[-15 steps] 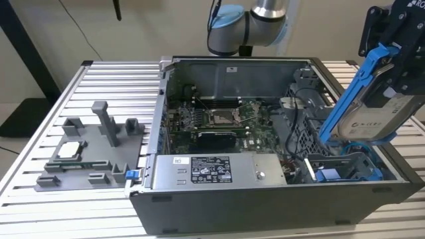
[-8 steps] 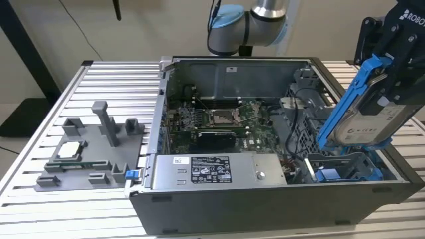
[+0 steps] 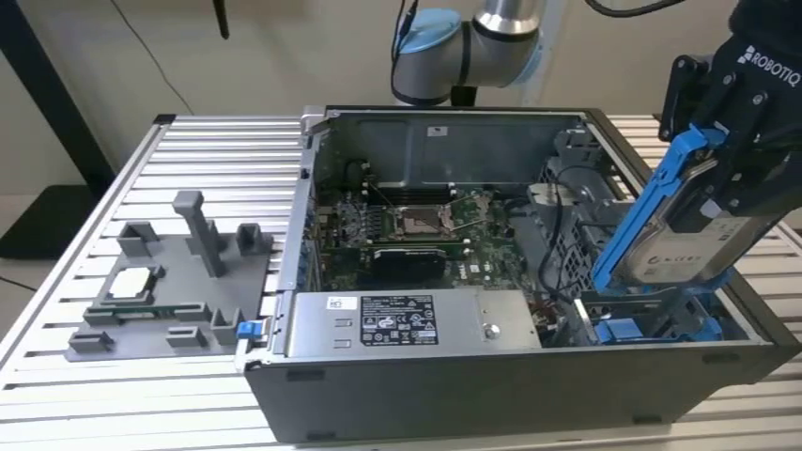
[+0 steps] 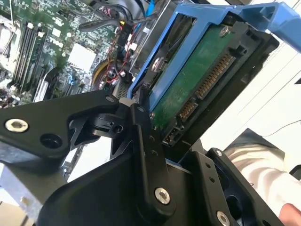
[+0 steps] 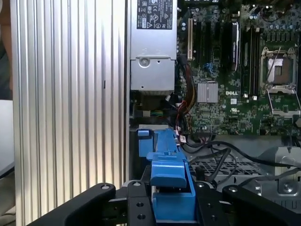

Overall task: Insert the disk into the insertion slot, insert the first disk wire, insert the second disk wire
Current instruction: 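Insert the disk into the insertion slot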

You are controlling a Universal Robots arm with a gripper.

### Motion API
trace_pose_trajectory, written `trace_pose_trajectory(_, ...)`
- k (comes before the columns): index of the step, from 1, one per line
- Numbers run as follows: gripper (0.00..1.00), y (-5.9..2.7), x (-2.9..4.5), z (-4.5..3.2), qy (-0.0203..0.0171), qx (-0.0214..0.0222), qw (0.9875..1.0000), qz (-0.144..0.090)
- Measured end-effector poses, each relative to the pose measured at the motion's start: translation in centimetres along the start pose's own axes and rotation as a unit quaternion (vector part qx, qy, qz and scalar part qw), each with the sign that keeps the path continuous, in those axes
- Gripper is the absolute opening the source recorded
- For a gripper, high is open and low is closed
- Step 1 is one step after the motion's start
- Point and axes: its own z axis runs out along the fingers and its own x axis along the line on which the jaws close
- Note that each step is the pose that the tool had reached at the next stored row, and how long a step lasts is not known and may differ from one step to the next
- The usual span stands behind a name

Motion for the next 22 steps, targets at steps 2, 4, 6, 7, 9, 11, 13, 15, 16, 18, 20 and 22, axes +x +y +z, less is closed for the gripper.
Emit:
trace_pose_trajectory(2,0.00,-0.01,0.00,0.27,0.0000,0.0001,1.0000,0.000)
trace_pose_trajectory(4,0.00,-0.03,0.00,0.53,0.0000,0.0002,1.0000,0.000)
trace_pose_trajectory(6,0.00,-0.07,-0.01,0.82,-0.0001,0.0004,1.0000,0.000)
trace_pose_trajectory(7,0.00,-0.13,-0.01,0.99,-0.0001,0.0004,1.0000,0.000)
trace_pose_trajectory(9,0.00,-0.22,-0.01,1.31,0.0000,0.0004,1.0000,0.000)
trace_pose_trajectory(11,0.00,-0.32,-0.02,1.67,0.0000,0.0004,1.0000,0.000)
trace_pose_trajectory(13,0.00,-0.39,-0.02,2.02,0.0000,0.0004,1.0000,0.000)
trace_pose_trajectory(15,0.00,-0.46,-0.03,2.32,0.0000,0.0004,1.0000,0.000)
trace_pose_trajectory(16,0.00,-0.51,-0.03,2.45,0.0000,0.0004,1.0000,0.000)
trace_pose_trajectory(18,0.00,-0.58,-0.03,2.61,0.0001,0.0005,1.0000,0.000)
trace_pose_trajectory(20,0.00,-0.64,-0.03,2.80,0.0000,0.0005,1.0000,0.000)
trace_pose_trajectory(22,0.00,-0.67,-0.04,2.97,0.0000,0.0005,1.0000,0.000)
